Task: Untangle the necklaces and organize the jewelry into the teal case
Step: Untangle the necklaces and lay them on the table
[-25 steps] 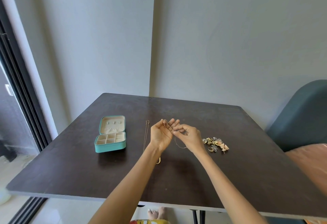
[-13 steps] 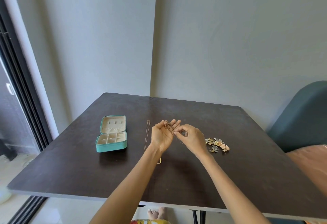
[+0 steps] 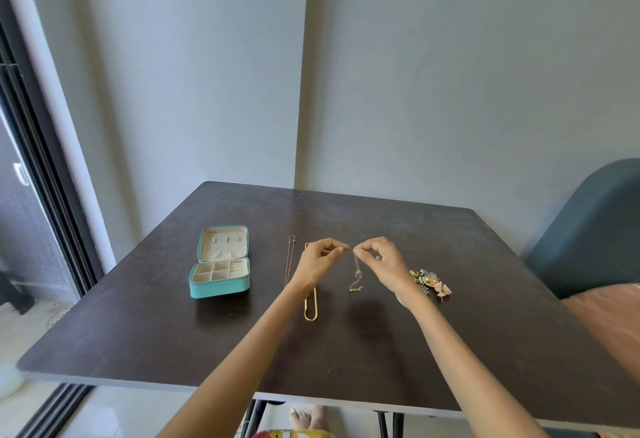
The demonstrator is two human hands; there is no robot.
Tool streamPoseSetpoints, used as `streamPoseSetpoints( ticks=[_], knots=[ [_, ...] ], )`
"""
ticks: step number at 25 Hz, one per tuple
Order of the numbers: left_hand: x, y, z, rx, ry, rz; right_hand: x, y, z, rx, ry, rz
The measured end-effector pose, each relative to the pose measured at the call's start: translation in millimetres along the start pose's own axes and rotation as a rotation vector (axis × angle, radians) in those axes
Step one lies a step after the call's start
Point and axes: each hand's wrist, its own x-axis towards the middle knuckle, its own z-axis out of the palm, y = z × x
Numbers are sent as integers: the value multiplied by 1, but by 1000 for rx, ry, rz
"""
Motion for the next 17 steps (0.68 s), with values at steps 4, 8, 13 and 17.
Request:
streamPoseSetpoints(
  ticks=[4,8,13,17],
  knots=[
    [-2,2,1,208,53,235,-2,0,-2,162,-61,123],
    [-3,2,5,242,126,283,-4,1,-5,225,-128,206],
    [-3,-2,7,307,159,294,-3,2,-4,250,-149,253],
    [-3,-5,5,369,189,300,-1,0,-4,217,-171,267]
  ],
)
